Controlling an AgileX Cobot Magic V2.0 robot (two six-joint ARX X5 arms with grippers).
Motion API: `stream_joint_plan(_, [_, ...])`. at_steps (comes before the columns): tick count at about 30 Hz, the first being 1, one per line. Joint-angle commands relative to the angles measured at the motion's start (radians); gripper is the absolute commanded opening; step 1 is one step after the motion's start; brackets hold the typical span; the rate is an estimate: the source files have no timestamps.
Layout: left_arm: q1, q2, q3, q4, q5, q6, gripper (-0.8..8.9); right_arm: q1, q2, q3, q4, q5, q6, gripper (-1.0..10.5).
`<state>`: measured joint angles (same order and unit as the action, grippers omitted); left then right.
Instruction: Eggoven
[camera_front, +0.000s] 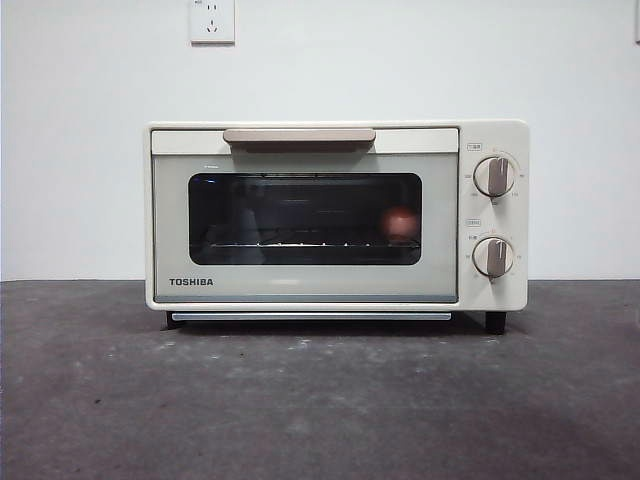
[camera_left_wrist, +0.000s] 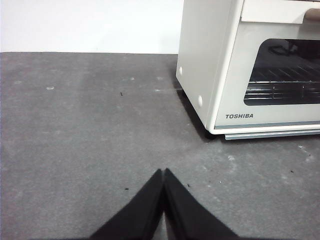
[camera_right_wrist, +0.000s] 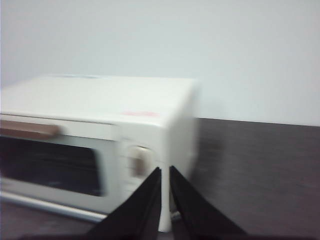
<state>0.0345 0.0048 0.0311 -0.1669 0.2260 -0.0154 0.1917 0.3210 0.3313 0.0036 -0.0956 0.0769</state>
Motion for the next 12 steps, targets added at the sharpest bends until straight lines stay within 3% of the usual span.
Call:
stream_joint_plan(1, [0.001,-0.002,-0.028,0.006,-0.001,-0.004,0.08,-0.069,-0.072,-0.062,0.012,-0.001,-0.035,0.0])
stream_joint_plan(7, [0.001,-0.002,-0.028,0.006,-0.001,-0.004,0.08,-0.163,-0.229,-0.23,0.019,-0.001,-0.03,0.0])
stream_joint_plan(12, [0.001,-0.002,-0.028,0.006,-0.001,-0.004,0.08,-0.168,-0.315,-0.321,-0.033,0.002,0.0,0.0])
